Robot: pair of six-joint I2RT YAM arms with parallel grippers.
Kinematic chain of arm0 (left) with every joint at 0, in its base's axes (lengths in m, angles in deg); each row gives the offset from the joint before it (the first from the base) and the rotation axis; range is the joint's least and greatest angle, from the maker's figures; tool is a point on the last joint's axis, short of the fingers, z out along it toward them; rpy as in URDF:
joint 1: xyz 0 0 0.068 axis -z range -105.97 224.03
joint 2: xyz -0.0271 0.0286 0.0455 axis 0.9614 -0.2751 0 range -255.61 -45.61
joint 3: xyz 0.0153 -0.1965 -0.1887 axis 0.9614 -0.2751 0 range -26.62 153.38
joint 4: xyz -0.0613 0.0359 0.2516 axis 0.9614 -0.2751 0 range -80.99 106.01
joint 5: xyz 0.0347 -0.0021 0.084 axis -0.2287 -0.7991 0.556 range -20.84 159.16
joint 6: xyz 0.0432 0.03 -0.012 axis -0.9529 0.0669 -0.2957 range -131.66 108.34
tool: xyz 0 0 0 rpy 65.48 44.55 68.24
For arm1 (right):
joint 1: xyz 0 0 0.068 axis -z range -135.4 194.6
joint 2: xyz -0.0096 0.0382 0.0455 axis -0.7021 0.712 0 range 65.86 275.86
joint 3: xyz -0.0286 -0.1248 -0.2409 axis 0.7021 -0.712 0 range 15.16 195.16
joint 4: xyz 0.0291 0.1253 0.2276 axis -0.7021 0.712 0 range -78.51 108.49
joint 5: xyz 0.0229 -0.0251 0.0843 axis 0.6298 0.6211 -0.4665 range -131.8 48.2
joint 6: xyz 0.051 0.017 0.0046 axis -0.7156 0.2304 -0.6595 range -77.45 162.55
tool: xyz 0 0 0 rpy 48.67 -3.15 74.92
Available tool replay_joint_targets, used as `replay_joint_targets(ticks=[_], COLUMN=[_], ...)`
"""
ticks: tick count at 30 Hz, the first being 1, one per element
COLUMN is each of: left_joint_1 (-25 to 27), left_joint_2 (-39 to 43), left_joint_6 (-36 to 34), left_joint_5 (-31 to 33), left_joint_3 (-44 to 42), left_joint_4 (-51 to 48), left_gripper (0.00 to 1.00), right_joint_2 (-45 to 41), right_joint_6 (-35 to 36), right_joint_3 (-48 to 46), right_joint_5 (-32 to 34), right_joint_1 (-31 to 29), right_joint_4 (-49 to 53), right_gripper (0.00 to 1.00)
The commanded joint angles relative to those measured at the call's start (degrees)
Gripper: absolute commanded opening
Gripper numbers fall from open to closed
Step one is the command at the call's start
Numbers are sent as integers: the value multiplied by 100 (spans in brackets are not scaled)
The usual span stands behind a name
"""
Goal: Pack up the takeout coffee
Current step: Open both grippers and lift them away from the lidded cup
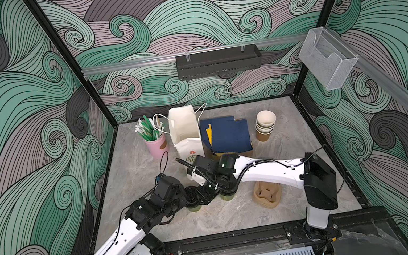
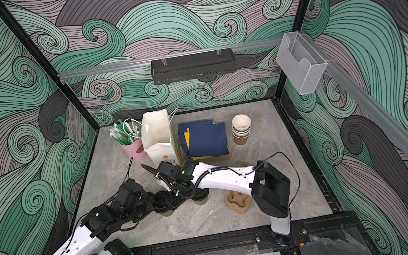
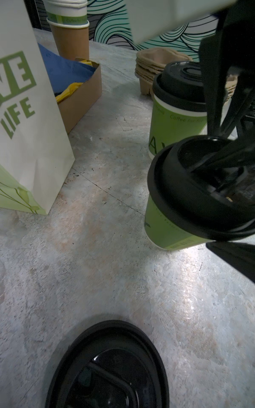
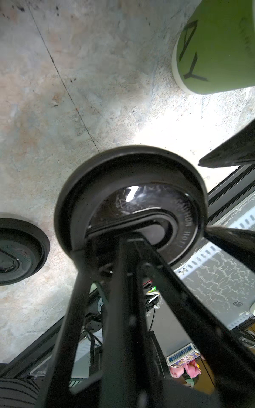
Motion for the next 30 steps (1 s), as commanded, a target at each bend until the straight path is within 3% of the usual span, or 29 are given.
replay_joint_targets(ticks=[1,21,26,30], left_joint_1=[-41,-44,-41,-41], left_joint_2=[-5,284,344,489], left_joint_6=[-72,-294,-396,-613], left_joint_5=[-15,218,747,1374], left_joint_3=[-137,402,898,1362], left_joint_4=[-389,-213,-743,-999], left_gripper=[52,71,74,74], right_joint_2=[-594,-2354,-2901,-3552], right_joint_6=[100,-383,-677,-1046], right_joint_3=[207,-897,-1211,-1503], right_joint_5=[274,924,1150,1819], right_joint_1=[9,310,466,657], right_joint_4=[15,13,81,512], right_gripper=[46,46,46,42])
